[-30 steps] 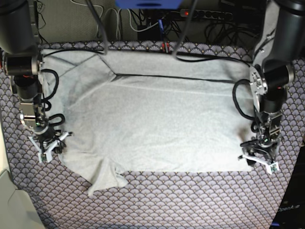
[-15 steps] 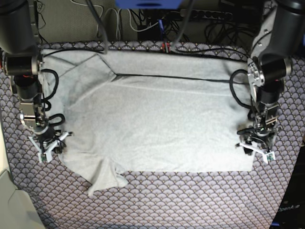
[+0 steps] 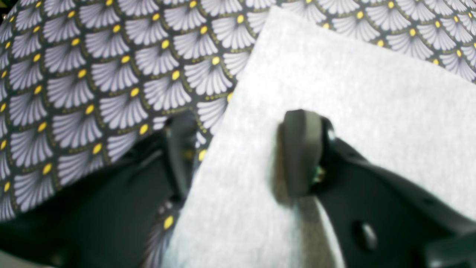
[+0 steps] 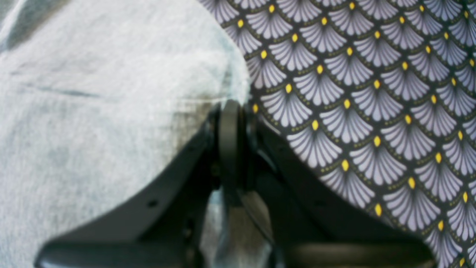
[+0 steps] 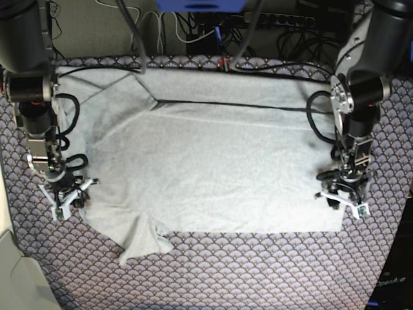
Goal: Fold the T-shirt properly
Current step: 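Grasp the hem corners with both grippers, then fold the hem up over the collar fold with both grippers, then lay the hem down and open both grippers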
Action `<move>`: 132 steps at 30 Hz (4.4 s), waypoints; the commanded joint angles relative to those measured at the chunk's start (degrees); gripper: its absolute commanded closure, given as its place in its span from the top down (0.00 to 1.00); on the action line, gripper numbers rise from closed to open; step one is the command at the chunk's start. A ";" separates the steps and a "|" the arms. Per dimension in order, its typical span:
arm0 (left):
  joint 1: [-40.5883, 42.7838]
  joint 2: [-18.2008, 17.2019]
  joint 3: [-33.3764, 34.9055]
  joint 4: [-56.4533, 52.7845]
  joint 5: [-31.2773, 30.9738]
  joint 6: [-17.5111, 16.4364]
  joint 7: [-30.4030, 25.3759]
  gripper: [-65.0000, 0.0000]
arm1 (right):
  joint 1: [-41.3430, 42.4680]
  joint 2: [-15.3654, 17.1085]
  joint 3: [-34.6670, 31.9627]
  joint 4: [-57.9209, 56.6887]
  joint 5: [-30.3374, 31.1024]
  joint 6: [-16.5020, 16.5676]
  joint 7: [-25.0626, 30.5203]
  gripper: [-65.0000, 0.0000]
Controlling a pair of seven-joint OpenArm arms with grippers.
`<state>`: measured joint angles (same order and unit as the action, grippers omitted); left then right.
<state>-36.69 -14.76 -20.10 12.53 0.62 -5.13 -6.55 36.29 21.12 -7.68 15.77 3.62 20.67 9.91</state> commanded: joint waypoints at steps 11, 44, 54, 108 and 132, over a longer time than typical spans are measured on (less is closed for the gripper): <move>-1.16 -0.40 -0.17 0.78 -0.23 -0.37 1.05 0.02 | 0.76 0.99 -0.01 0.19 -0.67 -0.67 -1.87 0.00; 20.47 3.64 -5.62 52.48 -0.32 -0.81 26.11 0.01 | -33.61 7.58 12.12 60.41 8.91 -0.31 -18.92 0.00; 25.39 3.64 -5.97 62.59 -0.32 -0.72 28.57 0.01 | -44.07 6.61 19.07 70.25 8.91 -0.05 -18.92 0.00; 46.84 1.71 -14.23 73.22 -12.45 -0.90 32.61 0.01 | -70.27 4.59 27.33 77.81 9.00 4.96 -18.48 0.00; 46.84 2.06 -14.50 71.55 -12.62 -0.90 36.74 0.38 | -71.85 4.33 29.79 75.97 9.00 4.96 -18.92 0.08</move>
<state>10.63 -11.75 -34.22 83.22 -11.90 -6.07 31.55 -35.29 24.58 21.30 91.11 12.47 26.57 -9.89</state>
